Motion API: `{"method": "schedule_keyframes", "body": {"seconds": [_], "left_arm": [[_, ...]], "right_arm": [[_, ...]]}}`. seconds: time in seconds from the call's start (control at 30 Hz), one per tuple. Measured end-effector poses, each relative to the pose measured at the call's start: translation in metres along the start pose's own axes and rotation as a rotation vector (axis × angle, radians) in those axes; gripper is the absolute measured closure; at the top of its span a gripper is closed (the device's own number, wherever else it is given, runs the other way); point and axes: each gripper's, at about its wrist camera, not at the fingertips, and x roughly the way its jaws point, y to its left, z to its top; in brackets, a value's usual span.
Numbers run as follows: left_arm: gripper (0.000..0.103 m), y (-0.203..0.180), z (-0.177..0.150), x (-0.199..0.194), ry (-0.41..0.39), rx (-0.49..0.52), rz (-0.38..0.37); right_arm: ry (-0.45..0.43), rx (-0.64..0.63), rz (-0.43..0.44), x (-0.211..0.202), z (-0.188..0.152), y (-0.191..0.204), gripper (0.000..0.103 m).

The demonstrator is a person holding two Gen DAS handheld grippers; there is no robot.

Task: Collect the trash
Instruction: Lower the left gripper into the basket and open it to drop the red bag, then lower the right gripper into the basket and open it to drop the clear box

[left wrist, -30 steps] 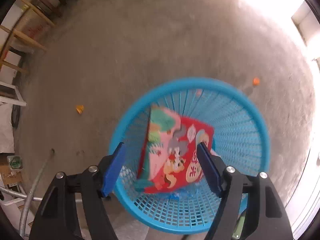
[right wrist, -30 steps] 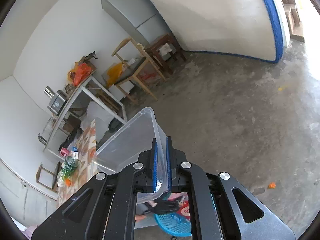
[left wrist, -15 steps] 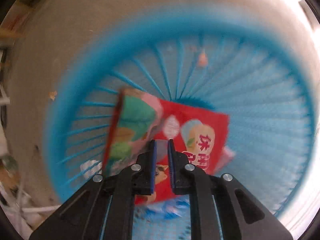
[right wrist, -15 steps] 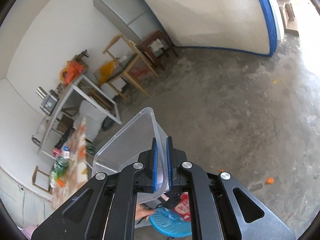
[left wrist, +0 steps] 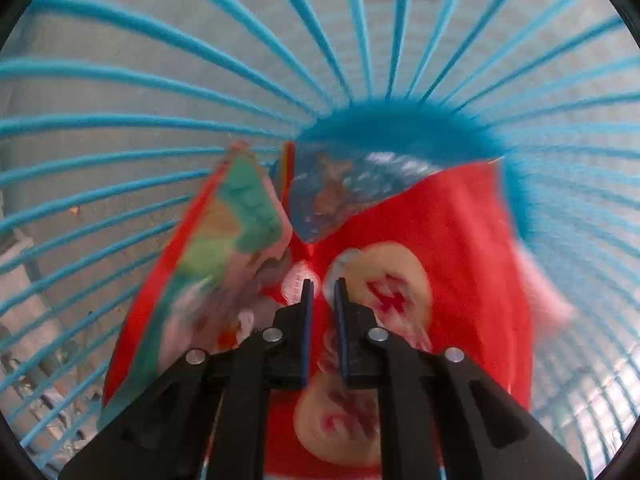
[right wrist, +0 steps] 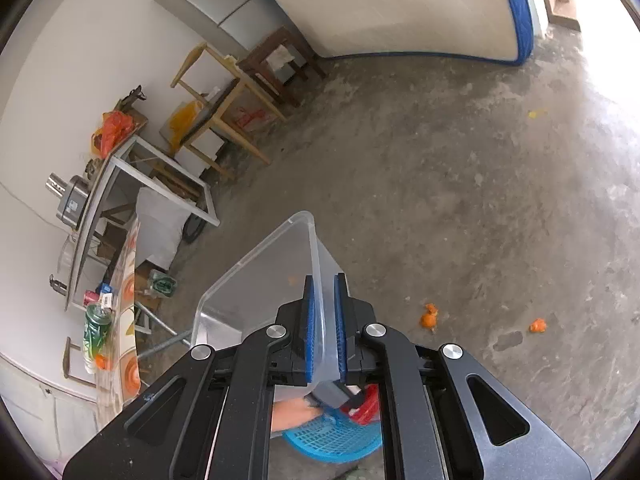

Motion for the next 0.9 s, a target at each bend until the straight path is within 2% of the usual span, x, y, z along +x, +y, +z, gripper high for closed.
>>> {"method": "schedule_keyframes", "body": {"seconds": [0.13, 0.23, 0.3, 0.37, 0.43, 0.5, 0.63, 0.77, 0.9], "left_arm": [[0.090, 0.029, -0.027, -0.068, -0.091, -0.137, -0.156], [0.083, 0.051, -0.041, -0.107, -0.143, -0.252, -0.194], [0.083, 0.073, -0.054, -0.130, -0.179, -0.333, -0.225], [0.083, 0.083, -0.065, -0.150, -0.214, -0.364, -0.196], [0.083, 0.082, -0.065, -0.168, -0.257, -0.357, -0.104], [0.083, 0.087, -0.069, -0.183, -0.291, -0.370, -0.070], [0.083, 0.103, -0.079, -0.213, -0.355, -0.451, -0.116], [0.083, 0.101, -0.093, -0.252, -0.432, -0.431, -0.089], [0.083, 0.093, -0.102, -0.259, -0.494, -0.438, -0.116]], "right_arm": [[-0.008, -0.002, 0.004, -0.001, -0.002, 0.001, 0.094], [-0.012, 0.001, -0.012, -0.003, -0.006, -0.003, 0.094], [-0.021, 0.012, -0.034, -0.008, -0.012, -0.010, 0.094], [-0.020, 0.019, -0.055, -0.011, -0.018, -0.018, 0.094], [-0.006, 0.016, -0.086, -0.011, -0.028, -0.025, 0.094], [0.014, 0.003, -0.126, -0.006, -0.040, -0.028, 0.094], [0.093, -0.011, -0.144, 0.032, -0.062, -0.029, 0.093], [0.147, -0.055, -0.186, 0.096, -0.073, -0.026, 0.093], [0.166, -0.095, -0.246, 0.154, -0.090, -0.020, 0.092]]}}
